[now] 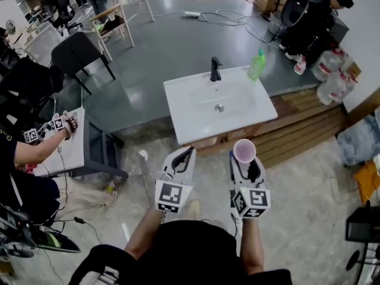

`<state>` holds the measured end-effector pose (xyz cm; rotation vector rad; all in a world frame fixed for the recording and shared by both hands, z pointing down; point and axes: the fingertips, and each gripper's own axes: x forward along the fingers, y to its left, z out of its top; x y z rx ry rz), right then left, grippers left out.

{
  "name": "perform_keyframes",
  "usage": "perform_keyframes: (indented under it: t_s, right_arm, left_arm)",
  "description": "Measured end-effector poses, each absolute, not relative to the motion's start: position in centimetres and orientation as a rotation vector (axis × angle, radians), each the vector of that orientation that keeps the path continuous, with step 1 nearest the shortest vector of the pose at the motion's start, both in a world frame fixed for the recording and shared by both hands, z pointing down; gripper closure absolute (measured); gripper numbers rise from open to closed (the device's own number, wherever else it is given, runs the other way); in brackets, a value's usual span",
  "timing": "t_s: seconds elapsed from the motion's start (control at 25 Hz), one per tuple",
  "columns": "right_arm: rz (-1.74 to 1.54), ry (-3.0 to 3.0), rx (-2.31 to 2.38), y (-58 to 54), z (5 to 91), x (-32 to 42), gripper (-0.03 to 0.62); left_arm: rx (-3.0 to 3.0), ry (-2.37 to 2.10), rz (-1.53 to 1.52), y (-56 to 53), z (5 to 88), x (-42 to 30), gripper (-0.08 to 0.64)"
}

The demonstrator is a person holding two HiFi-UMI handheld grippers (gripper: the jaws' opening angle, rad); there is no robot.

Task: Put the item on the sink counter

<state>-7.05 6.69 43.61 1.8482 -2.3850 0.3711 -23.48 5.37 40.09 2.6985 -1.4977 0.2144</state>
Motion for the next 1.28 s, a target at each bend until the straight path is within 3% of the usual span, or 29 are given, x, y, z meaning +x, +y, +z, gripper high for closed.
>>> perform_keyframes:
  t_s: [1.28]
  right_arm:
    - [0.390, -2.283, 2.025, 1.5, 44.4, 1.6, 0.336]
  left_arm:
    - [2.784, -1.349, 0.230, -1.6, 40.7, -15.6, 0.557]
